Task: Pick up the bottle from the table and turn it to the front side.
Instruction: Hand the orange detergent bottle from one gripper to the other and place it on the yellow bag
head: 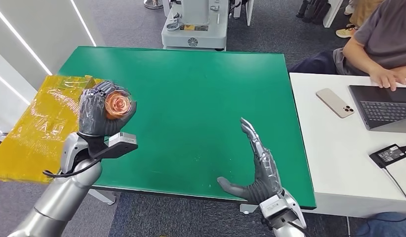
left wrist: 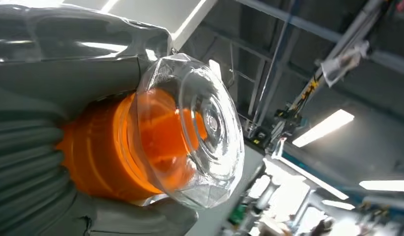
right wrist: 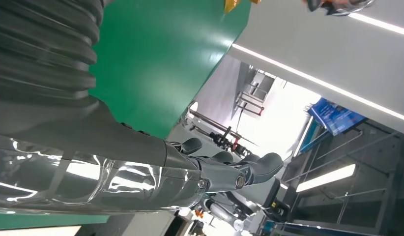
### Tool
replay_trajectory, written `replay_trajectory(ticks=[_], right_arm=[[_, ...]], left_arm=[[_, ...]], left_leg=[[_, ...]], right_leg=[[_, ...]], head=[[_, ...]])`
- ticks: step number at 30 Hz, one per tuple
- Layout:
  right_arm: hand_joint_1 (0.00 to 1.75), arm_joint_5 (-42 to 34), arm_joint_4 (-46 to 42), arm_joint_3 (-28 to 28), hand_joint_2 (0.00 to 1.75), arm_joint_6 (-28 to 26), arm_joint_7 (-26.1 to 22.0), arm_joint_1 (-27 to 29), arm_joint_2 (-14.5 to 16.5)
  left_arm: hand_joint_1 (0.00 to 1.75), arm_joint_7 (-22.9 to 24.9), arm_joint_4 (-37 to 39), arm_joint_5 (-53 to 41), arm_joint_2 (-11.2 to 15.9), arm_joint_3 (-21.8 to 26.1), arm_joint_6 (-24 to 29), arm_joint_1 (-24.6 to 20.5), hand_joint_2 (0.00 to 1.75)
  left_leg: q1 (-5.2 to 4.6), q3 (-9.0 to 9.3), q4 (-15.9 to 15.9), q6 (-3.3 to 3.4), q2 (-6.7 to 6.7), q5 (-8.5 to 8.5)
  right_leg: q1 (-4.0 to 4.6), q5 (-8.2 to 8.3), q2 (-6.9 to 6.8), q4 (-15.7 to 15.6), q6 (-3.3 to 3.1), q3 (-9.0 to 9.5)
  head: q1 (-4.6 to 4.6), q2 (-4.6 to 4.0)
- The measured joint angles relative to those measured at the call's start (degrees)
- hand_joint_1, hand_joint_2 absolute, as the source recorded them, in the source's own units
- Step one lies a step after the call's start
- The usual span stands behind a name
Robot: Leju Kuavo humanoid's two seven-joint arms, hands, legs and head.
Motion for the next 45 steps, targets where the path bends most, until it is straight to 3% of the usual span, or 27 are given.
replay_trajectory(ticks=[3, 12, 23, 27, 38, 45], right_arm=[[0.0, 0.15, 0.0, -0.14, 1.75, 0.68, -0.06, 0.05, 0.08], [0.0, 1.03, -0.82, -1.12, 1.75, 2.18, 0.06, 0.87, 0.39], [0.0, 1.99, -1.95, -1.44, 1.75, 4.4, 0.64, 1.36, 1.48], [0.0, 1.81, -1.59, -1.44, 1.75, 4.4, 0.44, 1.0, 1.49], [0.0, 1.24, -0.3, -1.44, 1.75, 4.43, -0.16, 0.48, 1.5], [0.0, 0.63, 0.65, -1.44, 1.75, 4.16, -0.77, -0.24, 1.81]], left_arm=[[1.75, 1.18, 4.38, -5.92, 1.13, -0.12, 0.25, -0.6, 1.75], [1.75, 2.95, 15.09, -12.3, 2.33, -0.53, -1.45, -1.53, 1.75], [1.75, -5.61, 38.77, -15.04, 2.54, -1.6, -0.96, -8.31, 1.75], [1.75, -5.18, 45.04, -16.02, 2.93, -1.85, -1.04, -10.41, 1.75], [1.75, -3.23, 52.07, -17.77, 3.8, -2.68, -0.65, -12.4, 1.75], [1.75, -2.34, 54.24, -18.87, 3.69, -2.69, 3.47, -11.21, 1.75]], left_leg=[[0.0, 0.01, 0.0, 0.0, 0.02, 0.0], [0.0, -0.01, 0.0, -0.02, 0.02, -0.02], [0.01, 0.0, 0.0, -0.03, 0.07, -0.01], [0.01, -0.02, 0.0, -0.03, 0.04, -0.01], [0.01, -0.04, -0.01, -0.03, 0.04, -0.02], [0.01, -0.05, -0.01, -0.03, 0.03, -0.02]], right_leg=[[0.0, 0.0, 0.04, 0.0, -0.01, -0.01], [0.0, -0.02, 0.04, -0.01, 0.0, -0.04], [0.0, 0.0, 0.09, 0.01, -0.02, -0.04], [0.0, -0.01, 0.08, 0.01, -0.01, -0.04], [0.0, -0.01, 0.07, 0.01, -0.01, -0.04], [0.0, -0.02, 0.06, 0.01, -0.01, -0.05]], head=[[-0.01, 0.0], [0.0, 0.0], [0.0, 0.0], [0.01, 0.0], [0.01, 0.0], [0.01, 0.0]])
